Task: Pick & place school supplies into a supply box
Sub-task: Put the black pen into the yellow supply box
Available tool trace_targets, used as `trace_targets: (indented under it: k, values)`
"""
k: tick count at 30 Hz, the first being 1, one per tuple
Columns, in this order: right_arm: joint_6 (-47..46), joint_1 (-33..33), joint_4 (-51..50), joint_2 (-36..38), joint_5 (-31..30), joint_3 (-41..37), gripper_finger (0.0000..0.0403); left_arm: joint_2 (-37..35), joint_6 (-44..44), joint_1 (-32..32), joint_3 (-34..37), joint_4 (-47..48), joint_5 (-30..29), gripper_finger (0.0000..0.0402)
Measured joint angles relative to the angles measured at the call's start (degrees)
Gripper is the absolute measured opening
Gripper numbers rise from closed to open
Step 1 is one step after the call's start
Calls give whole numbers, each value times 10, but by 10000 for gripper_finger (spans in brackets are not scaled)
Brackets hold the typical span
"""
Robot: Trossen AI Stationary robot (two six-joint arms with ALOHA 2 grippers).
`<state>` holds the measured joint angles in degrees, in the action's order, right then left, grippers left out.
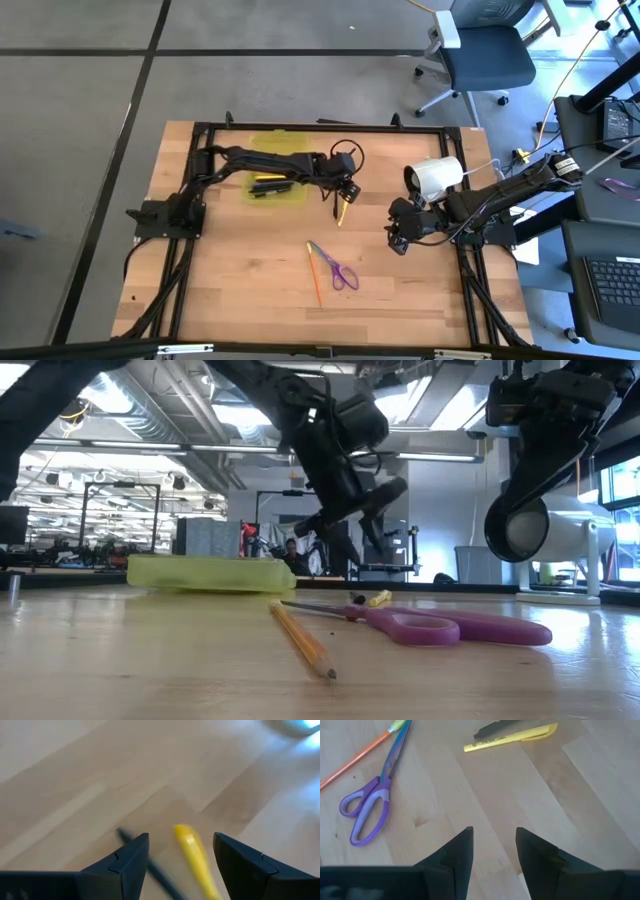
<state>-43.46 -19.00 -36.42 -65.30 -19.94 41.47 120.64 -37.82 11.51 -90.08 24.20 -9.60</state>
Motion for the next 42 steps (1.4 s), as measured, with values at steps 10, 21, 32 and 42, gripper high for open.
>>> trace_targets:
  k: [10, 21, 32, 42]
  values:
    - [0, 0, 3, 0, -8, 0, 152, 5, -15, 0, 0, 32, -23, 210]
    - [0, 0, 4, 0, -10, 0, 152, 15, 9, -2, 1, 42, -9, 209]
    - [0, 0, 9, 0, -11, 0, 152, 34, 11, -2, 0, 44, -8, 208]
    - [0, 0, 9, 0, -11, 0, 152, 35, 18, -3, 0, 36, 26, 212]
